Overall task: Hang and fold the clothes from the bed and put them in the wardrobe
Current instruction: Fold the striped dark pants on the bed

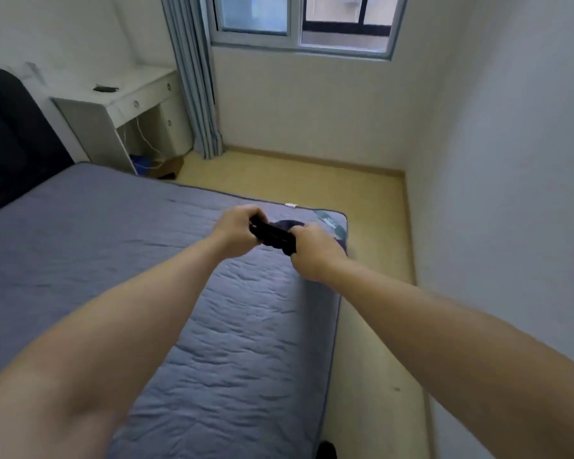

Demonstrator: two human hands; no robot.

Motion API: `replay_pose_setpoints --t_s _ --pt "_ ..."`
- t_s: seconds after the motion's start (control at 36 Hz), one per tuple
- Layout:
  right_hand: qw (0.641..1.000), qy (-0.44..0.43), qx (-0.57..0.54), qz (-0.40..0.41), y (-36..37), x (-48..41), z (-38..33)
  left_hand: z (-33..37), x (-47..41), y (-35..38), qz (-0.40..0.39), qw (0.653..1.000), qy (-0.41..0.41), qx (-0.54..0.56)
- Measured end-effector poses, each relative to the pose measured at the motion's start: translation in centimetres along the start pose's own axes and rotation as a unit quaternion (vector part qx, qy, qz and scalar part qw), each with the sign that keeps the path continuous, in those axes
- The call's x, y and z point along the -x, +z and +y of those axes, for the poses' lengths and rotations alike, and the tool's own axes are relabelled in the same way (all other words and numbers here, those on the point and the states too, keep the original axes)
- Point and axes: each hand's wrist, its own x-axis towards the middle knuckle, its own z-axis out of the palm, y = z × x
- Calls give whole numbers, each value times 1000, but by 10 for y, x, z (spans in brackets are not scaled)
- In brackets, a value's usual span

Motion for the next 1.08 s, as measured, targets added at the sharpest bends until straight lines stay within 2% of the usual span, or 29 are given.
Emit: replay_pose_setpoints --t_s 0.14,0.28,0.5,0.67,0.75,0.89,1.0,1.08 --pt "995 15 29 -92 138 73 -27 -99 110 70 -76 995 -57 -29" --pt "982 50 25 -182 234 134 -69 -175 217 110 -142 983 -117 -18" --pt "936 30 -7 -350 329 218 -141 -252 357 111 -265 945 -187 -39" --pt "892 -8 -42 -449 377 253 -181 -300 431 113 -259 939 -220 -58" --pt "886 -6 -24 -463 388 257 -187 -317 456 123 -257 934 -240 -56" --pt "897 22 23 -442 387 246 -174 -327 475 140 -264 933 -242 -45" --pt "905 111 6 -412 382 227 -151 -320 471 146 -245 940 -233 -40" --pt "902 216 -69 -367 377 214 -125 -313 458 150 -256 941 -217 -39"
